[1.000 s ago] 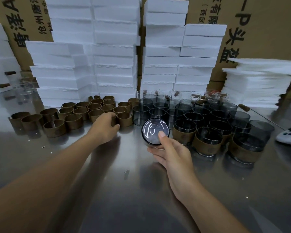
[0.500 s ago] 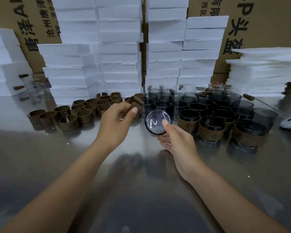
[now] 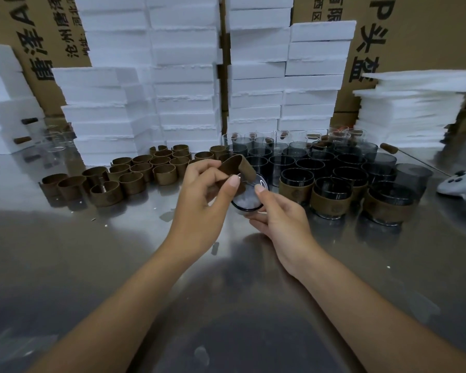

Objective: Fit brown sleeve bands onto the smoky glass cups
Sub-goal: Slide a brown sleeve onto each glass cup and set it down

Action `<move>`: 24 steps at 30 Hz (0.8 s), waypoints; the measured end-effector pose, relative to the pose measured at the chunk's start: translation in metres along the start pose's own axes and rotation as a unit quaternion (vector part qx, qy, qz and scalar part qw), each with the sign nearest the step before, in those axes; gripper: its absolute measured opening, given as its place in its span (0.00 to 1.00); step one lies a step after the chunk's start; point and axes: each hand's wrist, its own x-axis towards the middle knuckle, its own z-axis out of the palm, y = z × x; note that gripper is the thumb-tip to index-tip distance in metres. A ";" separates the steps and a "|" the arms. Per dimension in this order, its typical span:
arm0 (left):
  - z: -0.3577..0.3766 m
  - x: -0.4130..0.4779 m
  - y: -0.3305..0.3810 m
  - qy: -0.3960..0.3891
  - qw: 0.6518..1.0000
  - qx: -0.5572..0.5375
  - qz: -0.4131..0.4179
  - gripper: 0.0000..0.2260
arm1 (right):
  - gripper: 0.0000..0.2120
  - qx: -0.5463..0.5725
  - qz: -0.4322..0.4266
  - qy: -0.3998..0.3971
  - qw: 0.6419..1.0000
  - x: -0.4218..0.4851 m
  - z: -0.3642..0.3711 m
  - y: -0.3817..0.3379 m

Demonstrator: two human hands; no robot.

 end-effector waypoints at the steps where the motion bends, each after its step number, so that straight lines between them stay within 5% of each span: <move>1: 0.000 0.000 0.001 -0.001 1.000 -0.004 0.002 0.09 | 0.14 0.001 0.003 0.001 1.000 0.000 0.000 0.000; 4: 0.001 -0.003 0.004 -0.001 1.000 -0.028 0.011 0.08 | 0.14 0.031 0.023 -0.010 0.999 -0.001 0.001 -0.002; 9: 0.006 -0.010 0.008 0.003 0.996 -0.080 0.024 0.06 | 0.06 0.252 0.111 -0.050 0.960 -0.006 0.003 -0.008; 14: 0.007 -0.014 0.012 -0.010 0.991 -0.126 0.035 0.13 | 0.05 0.281 0.138 -0.071 0.947 -0.009 0.004 -0.012; 18: 0.007 -0.015 0.011 -0.020 0.992 -0.124 0.027 0.19 | 0.23 0.263 0.123 -0.100 0.952 -0.009 0.002 -0.014; 24: 0.006 -0.014 0.006 -0.039 0.994 -0.100 0.015 0.24 | 0.30 0.209 0.106 -0.104 0.967 -0.008 0.004 -0.017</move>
